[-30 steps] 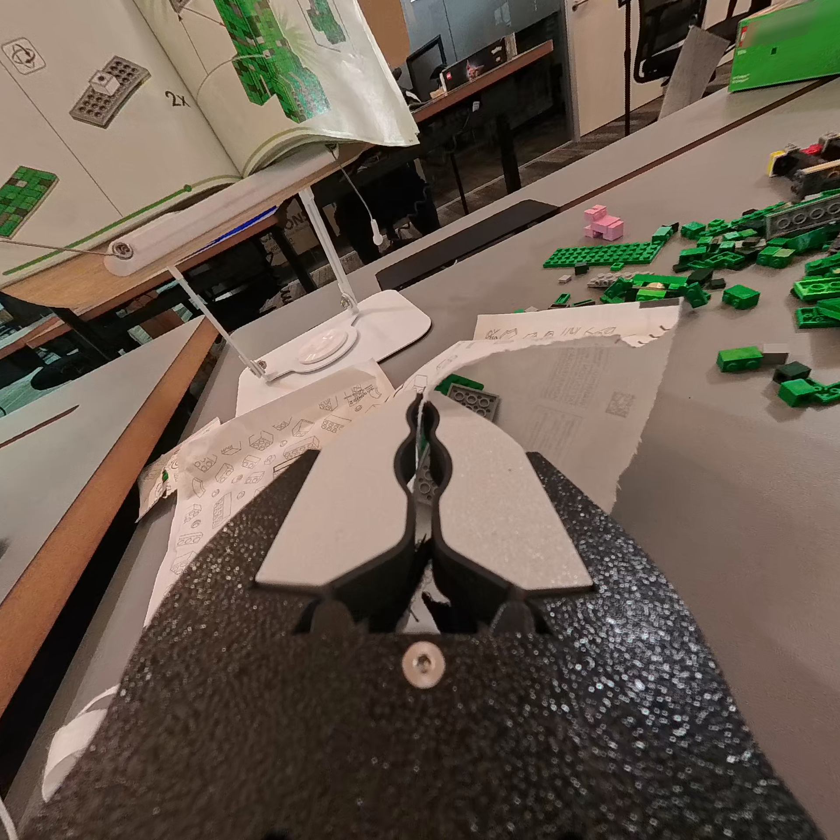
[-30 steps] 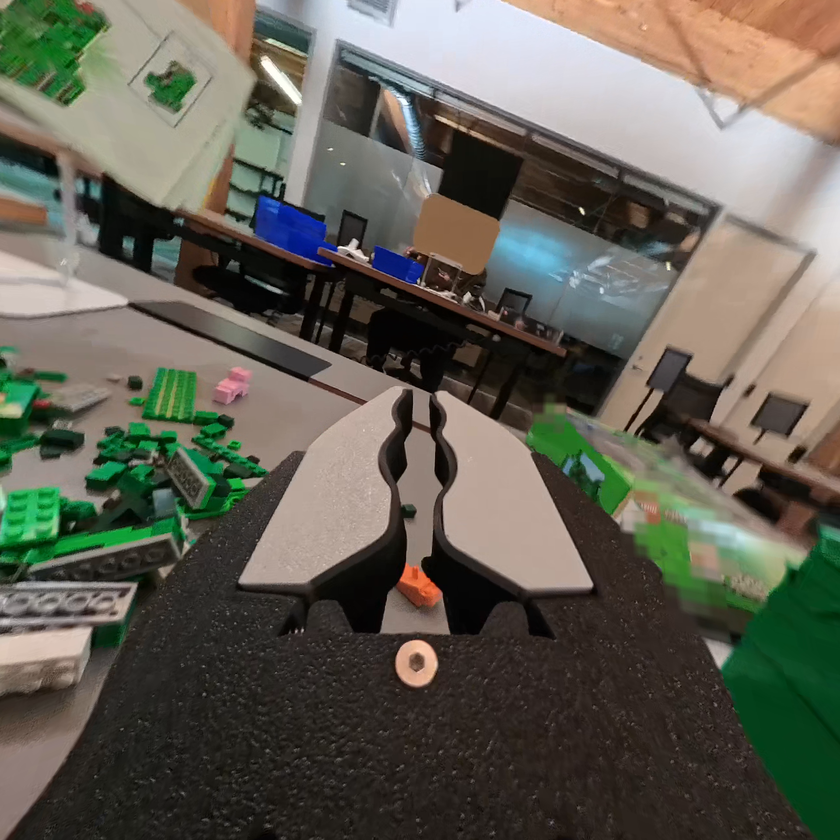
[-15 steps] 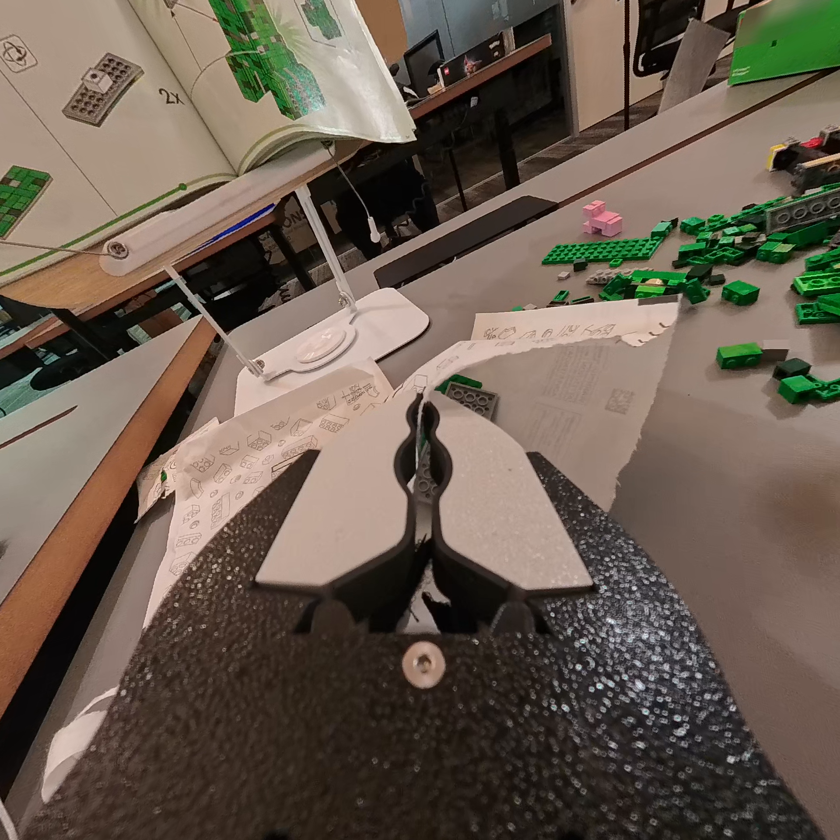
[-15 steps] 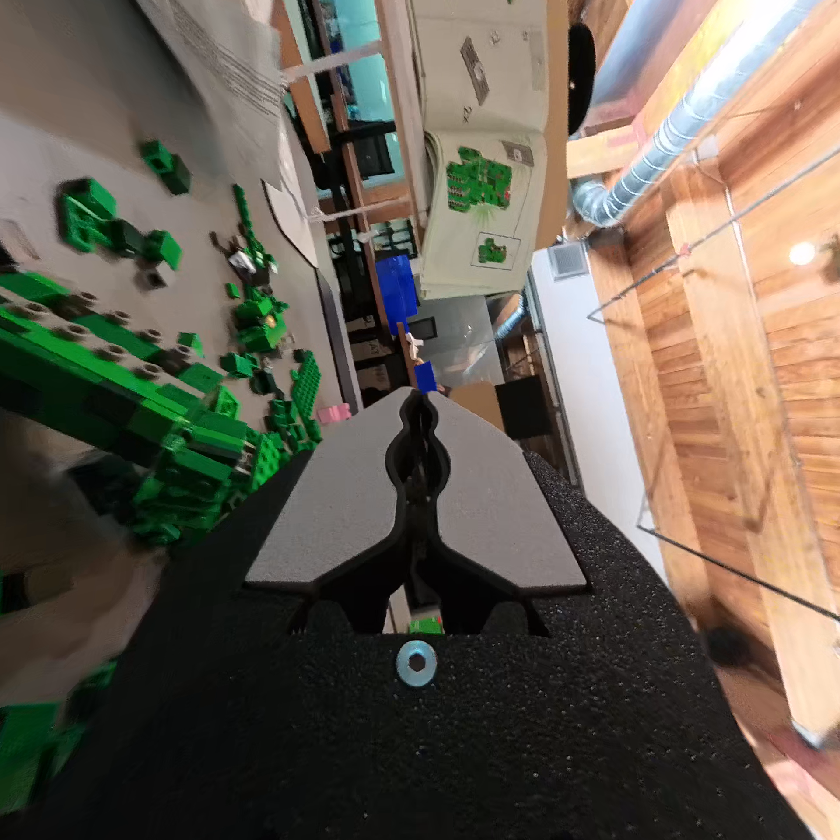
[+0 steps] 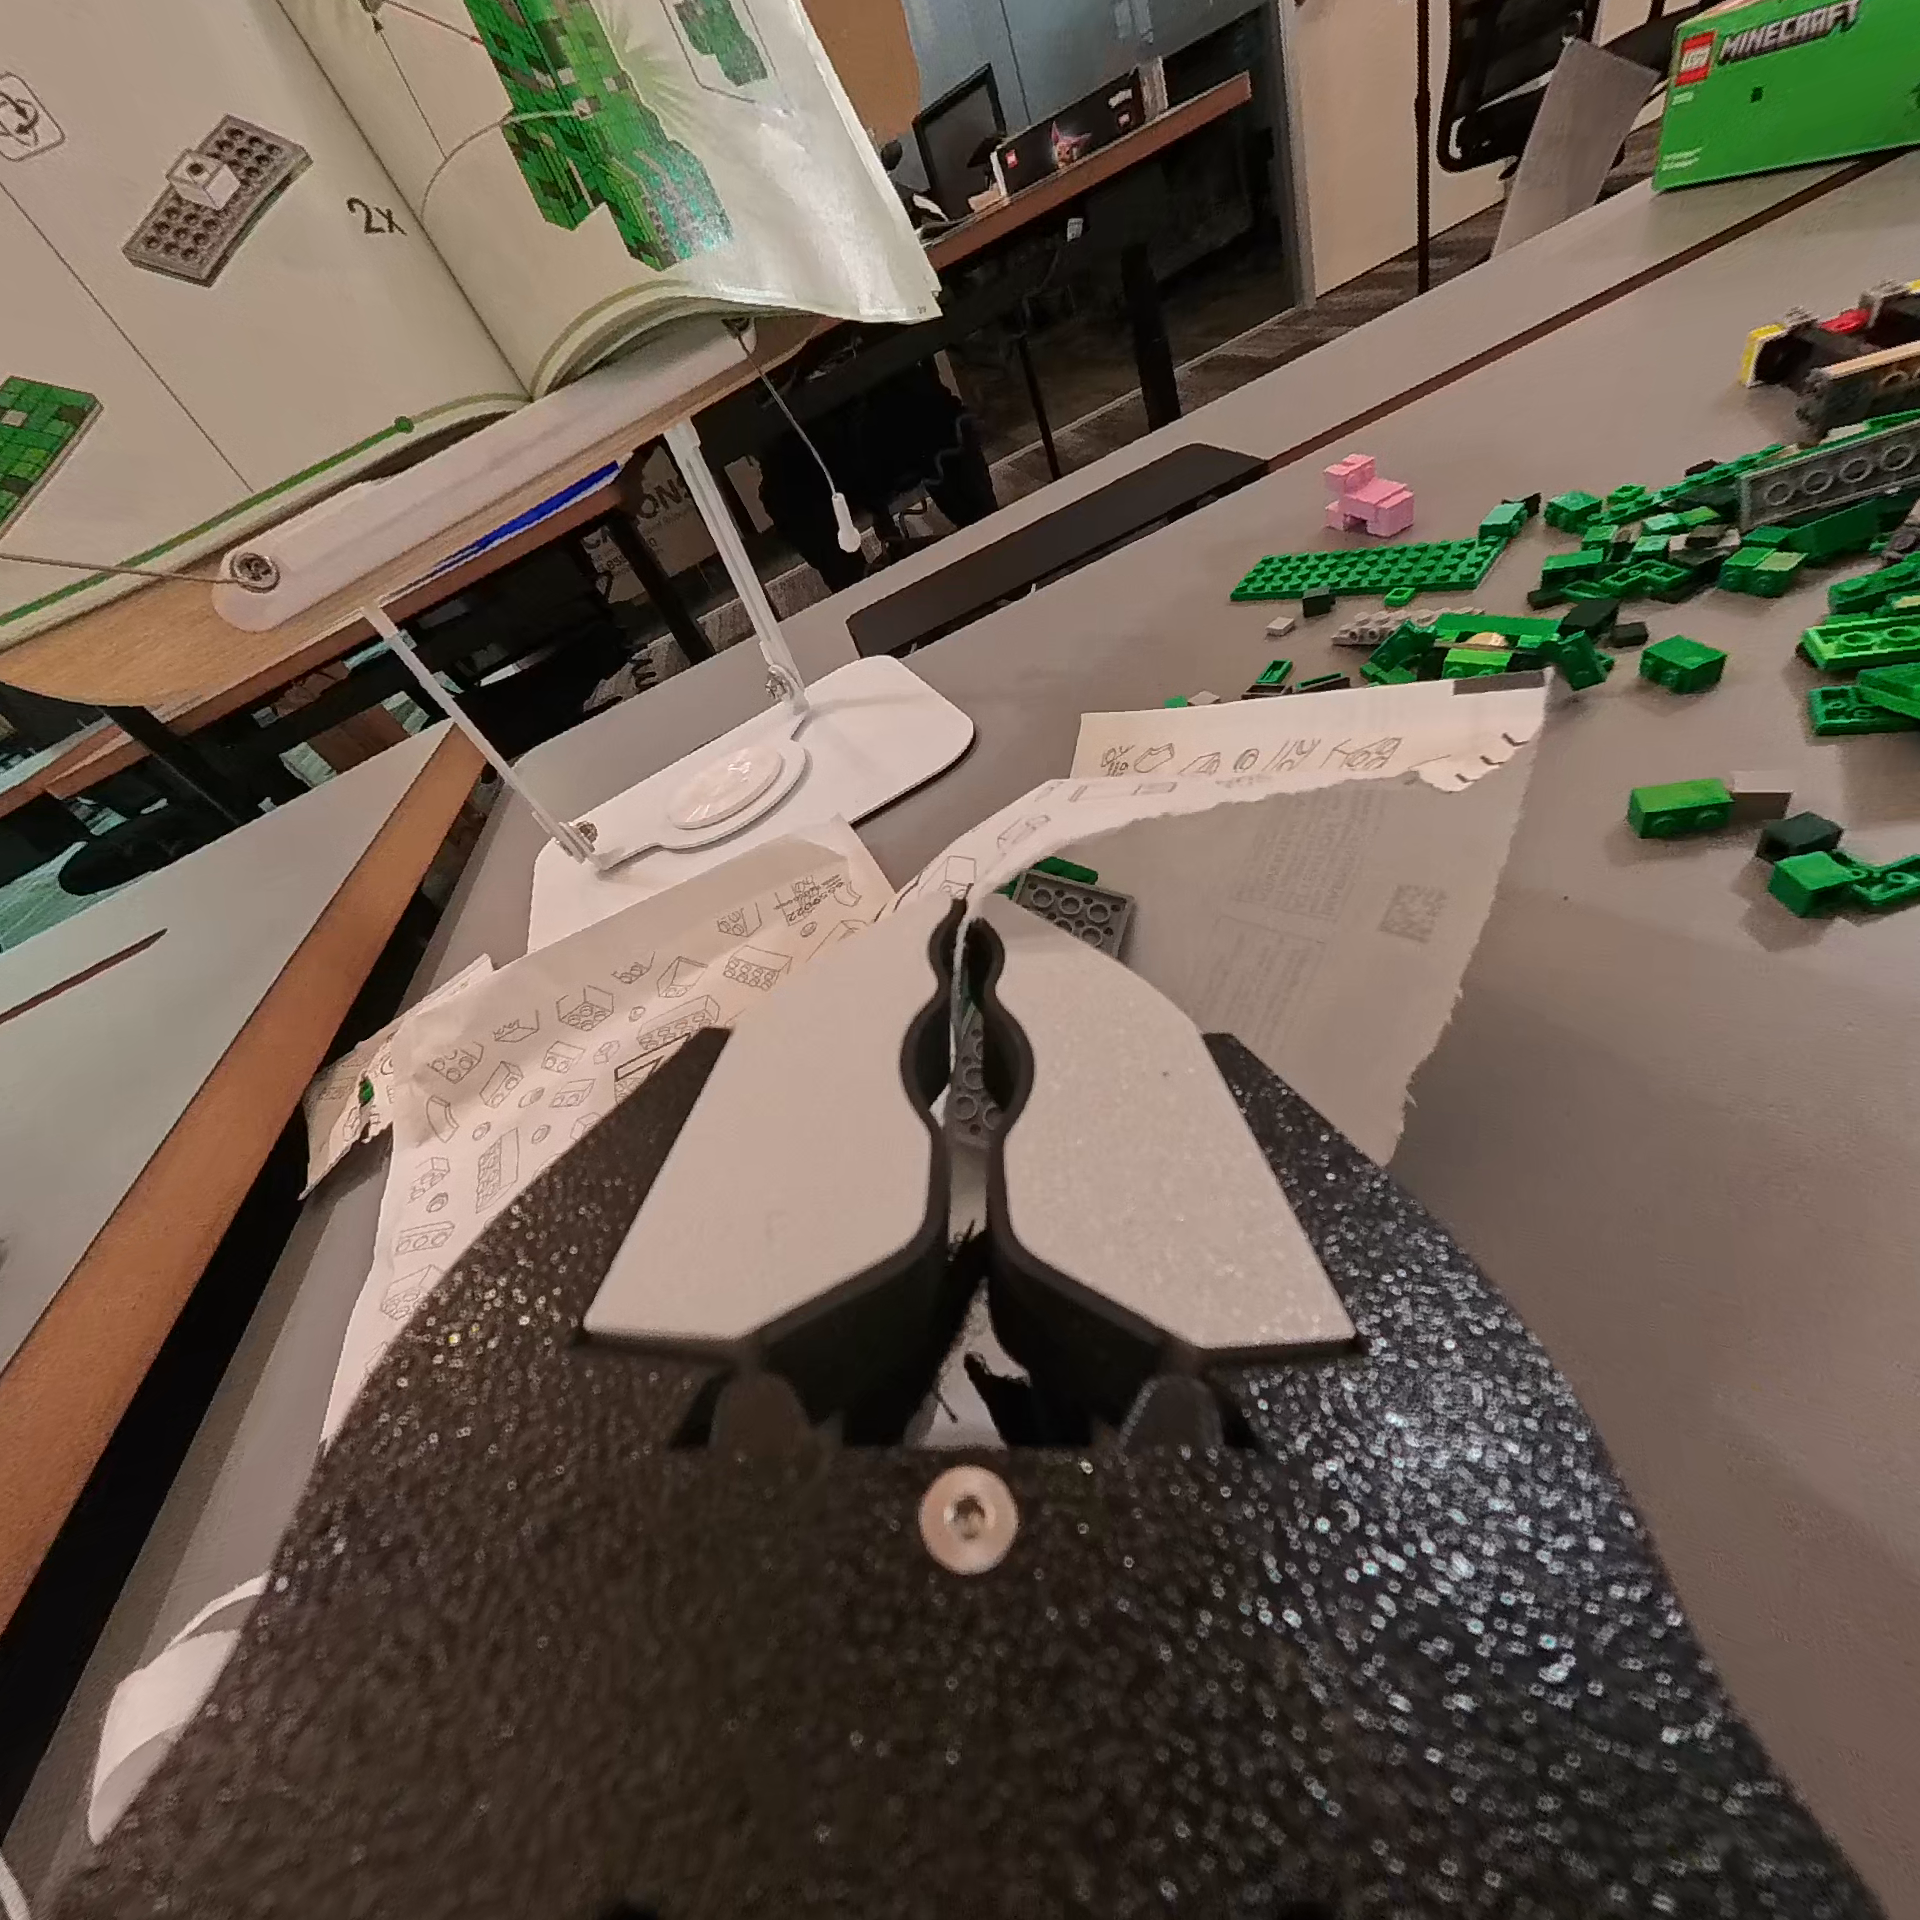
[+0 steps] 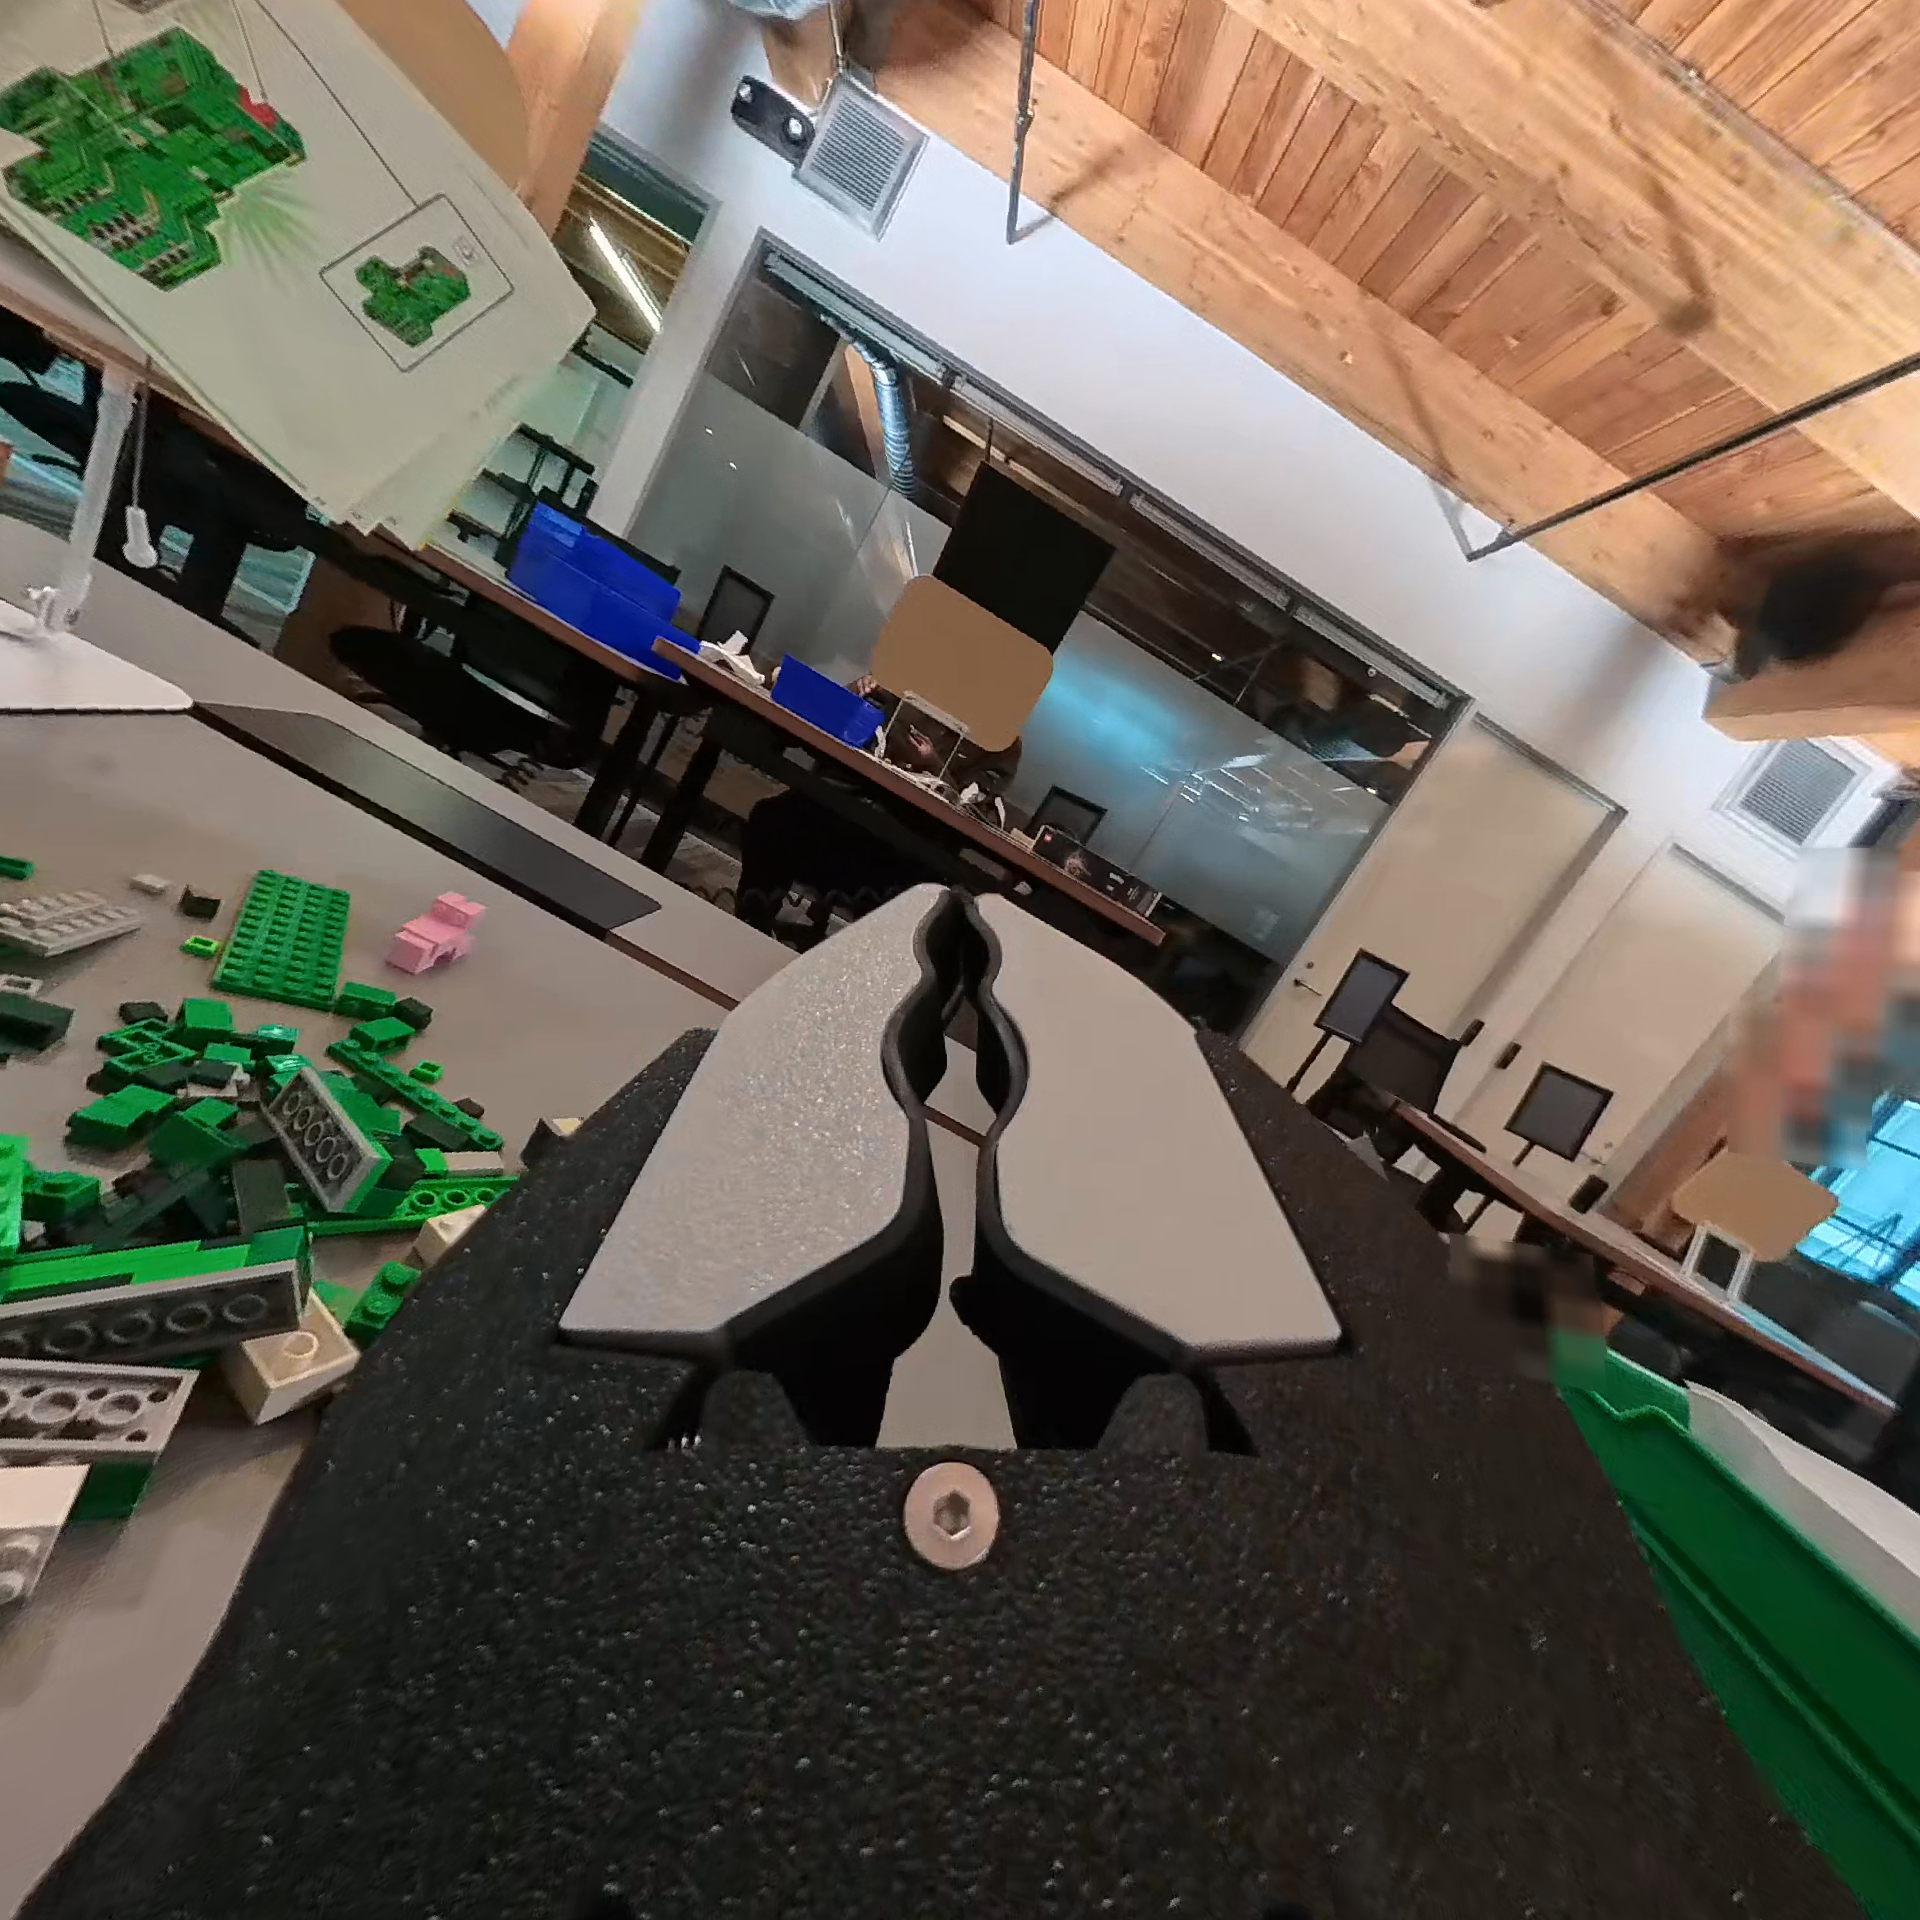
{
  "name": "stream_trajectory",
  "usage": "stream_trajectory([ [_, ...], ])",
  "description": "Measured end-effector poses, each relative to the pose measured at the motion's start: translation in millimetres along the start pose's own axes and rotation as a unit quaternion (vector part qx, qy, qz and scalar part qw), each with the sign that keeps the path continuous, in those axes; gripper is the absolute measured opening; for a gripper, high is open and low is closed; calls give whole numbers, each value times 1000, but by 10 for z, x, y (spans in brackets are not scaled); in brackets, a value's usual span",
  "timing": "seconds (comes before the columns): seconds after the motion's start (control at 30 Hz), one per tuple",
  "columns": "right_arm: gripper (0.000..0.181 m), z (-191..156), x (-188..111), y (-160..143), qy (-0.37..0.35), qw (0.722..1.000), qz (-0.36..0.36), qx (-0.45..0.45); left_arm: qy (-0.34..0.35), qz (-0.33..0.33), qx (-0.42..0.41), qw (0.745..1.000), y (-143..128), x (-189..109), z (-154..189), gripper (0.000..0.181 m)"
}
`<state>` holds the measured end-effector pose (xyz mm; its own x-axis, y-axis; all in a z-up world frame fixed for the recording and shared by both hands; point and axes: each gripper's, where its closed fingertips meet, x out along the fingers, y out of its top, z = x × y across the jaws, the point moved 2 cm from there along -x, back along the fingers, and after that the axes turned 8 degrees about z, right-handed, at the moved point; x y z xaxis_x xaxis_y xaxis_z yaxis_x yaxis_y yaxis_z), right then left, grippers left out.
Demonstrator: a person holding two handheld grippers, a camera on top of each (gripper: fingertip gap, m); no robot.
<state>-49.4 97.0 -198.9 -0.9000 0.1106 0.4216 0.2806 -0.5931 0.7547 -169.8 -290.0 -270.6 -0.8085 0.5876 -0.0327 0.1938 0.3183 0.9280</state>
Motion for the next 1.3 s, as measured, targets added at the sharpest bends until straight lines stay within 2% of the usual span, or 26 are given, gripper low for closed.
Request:
stream_trajectory([
  [0.3, 0, -331, 30, 3, 60, 997, 0, -40, -1, -1, 1, 1000, -1, 2, 2, 0],
  [1.3, 0, -470, 35, -27, 94, 994, -4, -48, -1, -1, 1, 1000, -1, 2, 3, 0],
])
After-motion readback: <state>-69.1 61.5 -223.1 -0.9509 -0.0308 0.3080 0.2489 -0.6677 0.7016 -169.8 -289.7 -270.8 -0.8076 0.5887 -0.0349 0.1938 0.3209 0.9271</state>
